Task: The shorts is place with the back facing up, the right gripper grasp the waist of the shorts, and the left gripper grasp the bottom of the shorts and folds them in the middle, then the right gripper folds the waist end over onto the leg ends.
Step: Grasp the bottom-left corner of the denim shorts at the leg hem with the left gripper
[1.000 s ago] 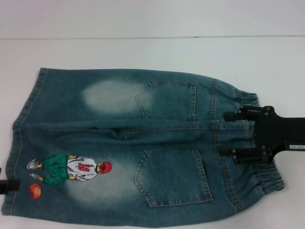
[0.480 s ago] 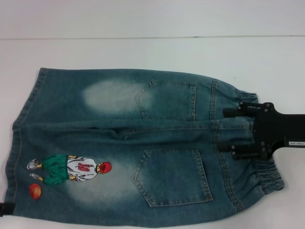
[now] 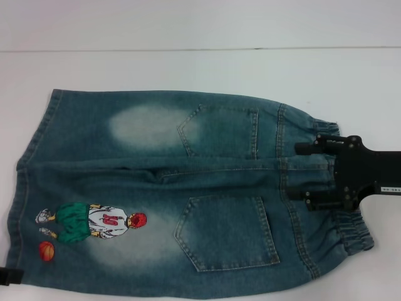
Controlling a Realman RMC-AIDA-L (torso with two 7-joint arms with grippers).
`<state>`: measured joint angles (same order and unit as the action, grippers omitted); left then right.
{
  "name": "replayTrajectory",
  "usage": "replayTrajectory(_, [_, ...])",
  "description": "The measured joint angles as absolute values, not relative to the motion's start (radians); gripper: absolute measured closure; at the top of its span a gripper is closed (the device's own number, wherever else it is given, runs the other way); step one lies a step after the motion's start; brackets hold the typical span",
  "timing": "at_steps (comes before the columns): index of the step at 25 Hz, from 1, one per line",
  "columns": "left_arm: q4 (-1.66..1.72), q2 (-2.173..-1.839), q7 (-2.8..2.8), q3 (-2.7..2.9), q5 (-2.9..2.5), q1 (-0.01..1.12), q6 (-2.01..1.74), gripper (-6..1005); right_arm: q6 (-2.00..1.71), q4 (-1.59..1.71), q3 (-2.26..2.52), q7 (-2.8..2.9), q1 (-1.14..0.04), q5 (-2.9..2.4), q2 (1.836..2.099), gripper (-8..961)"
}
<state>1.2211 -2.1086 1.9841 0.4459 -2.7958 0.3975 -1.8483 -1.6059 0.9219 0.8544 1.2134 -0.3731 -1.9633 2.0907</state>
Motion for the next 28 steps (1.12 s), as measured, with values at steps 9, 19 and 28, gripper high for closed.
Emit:
replayTrajectory(9, [1.169,-2.112,1.986,0.45,-2.815,0.415,-1.82,177,-1.608,0.921,0.848,1.213,-0.371,-1.963,2.089,92])
replayTrajectory(19, [1.15,-2.111,1.988,0.459,-2.832,0.426,-1.814,177,-1.606,0.92,0.847,1.213,-0.371,-1.966,2.088,92])
replayTrajectory(28, [1.087,-2.103,2.0,0.458,-2.834,0.461,-1.828,332,-1.607,0.919,0.845,1.213,-0.371,-1.965,2.089,93])
